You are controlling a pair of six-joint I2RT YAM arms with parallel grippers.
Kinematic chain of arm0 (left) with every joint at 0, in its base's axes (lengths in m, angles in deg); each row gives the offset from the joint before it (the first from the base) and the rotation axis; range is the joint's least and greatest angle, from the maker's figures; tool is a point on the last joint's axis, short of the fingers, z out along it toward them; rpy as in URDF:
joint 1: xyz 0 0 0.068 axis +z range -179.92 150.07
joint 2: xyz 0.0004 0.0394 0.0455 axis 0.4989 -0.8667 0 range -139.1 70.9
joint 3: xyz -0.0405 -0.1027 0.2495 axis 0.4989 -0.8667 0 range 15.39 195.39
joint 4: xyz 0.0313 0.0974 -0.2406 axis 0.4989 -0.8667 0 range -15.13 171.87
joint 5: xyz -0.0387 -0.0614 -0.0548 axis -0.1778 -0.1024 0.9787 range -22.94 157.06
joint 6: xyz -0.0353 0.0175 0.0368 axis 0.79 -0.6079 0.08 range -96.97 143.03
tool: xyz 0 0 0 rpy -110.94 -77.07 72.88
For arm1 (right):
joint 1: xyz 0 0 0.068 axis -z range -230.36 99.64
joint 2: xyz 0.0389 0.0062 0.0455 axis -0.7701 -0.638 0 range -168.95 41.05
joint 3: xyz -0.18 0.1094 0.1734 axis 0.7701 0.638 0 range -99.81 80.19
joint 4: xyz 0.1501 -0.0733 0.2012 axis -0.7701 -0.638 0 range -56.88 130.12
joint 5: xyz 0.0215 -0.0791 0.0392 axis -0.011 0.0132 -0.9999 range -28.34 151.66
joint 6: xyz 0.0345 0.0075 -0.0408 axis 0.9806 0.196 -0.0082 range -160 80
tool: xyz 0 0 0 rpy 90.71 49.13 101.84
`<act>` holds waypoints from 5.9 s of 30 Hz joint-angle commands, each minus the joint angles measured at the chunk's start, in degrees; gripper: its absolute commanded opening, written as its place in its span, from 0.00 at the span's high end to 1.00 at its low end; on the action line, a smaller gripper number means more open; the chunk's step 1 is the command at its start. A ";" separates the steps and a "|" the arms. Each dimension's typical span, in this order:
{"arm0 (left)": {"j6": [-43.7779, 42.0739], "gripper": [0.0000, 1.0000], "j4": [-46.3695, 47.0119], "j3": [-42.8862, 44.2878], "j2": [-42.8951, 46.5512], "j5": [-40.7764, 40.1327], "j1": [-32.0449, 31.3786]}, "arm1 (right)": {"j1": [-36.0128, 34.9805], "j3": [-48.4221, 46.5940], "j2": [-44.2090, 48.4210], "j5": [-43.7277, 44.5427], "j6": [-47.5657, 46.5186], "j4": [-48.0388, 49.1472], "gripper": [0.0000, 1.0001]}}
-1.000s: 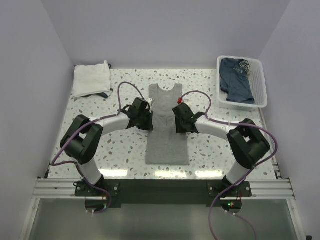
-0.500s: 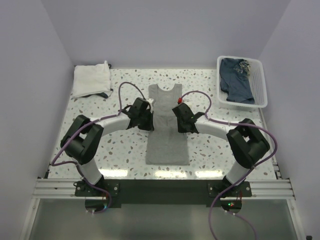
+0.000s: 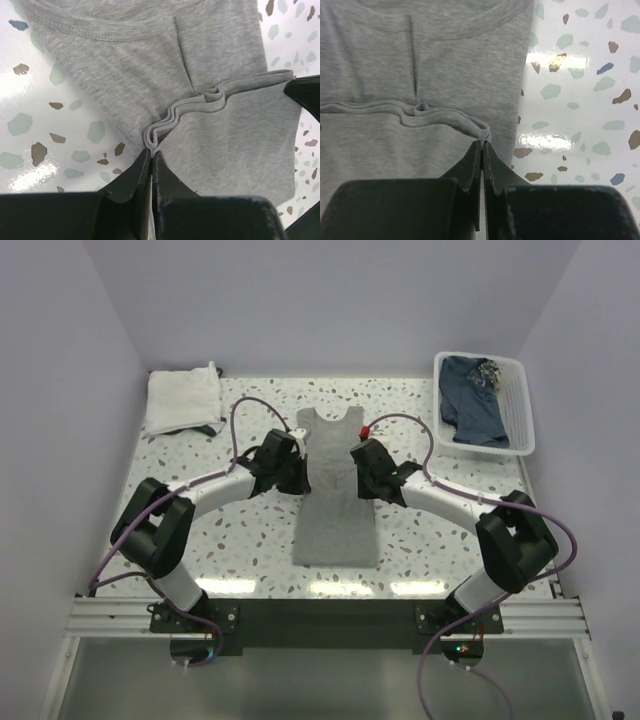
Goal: Fold and stack the tank tops
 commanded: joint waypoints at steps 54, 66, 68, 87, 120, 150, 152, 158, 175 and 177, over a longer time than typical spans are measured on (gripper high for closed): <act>0.73 0.91 -0.64 11.63 -7.15 -7.42 1.31 | 2.05 -15.52 -7.30 4.83 -5.06 -4.71 0.69; 8.63 0.42 1.65 -2.92 8.80 -14.46 2.45 | 3.90 -4.58 1.73 0.38 0.19 -6.57 0.42; 10.48 0.47 3.14 -9.69 12.52 -12.36 1.93 | 2.85 1.67 6.03 -0.96 1.78 -5.68 0.43; 25.34 0.38 11.66 -31.70 25.46 -5.59 -9.67 | -5.77 25.17 23.28 -9.84 19.71 -0.50 0.46; 39.93 1.00 -7.30 -35.14 47.67 -14.45 -28.63 | -25.44 26.15 35.75 -4.32 29.47 -15.68 1.00; 16.30 0.95 15.10 19.59 -4.88 -7.70 6.31 | 12.84 -32.90 -12.20 -11.77 -2.95 -10.33 0.91; 16.02 0.83 14.75 26.87 -12.57 -3.57 8.86 | 14.43 -39.21 -20.35 -13.44 -3.13 -11.47 0.66; 18.50 0.36 22.40 29.98 -24.02 2.59 13.00 | 17.25 -46.08 -28.47 -14.25 -3.92 -8.83 0.27; 37.79 0.26 20.97 -17.68 14.89 -9.98 11.34 | 4.78 -25.28 -21.10 -2.38 -3.31 -5.41 0.57; 42.28 0.22 25.79 -21.40 16.23 -7.09 9.24 | 4.25 -22.82 -21.11 -1.76 -2.96 -4.89 0.64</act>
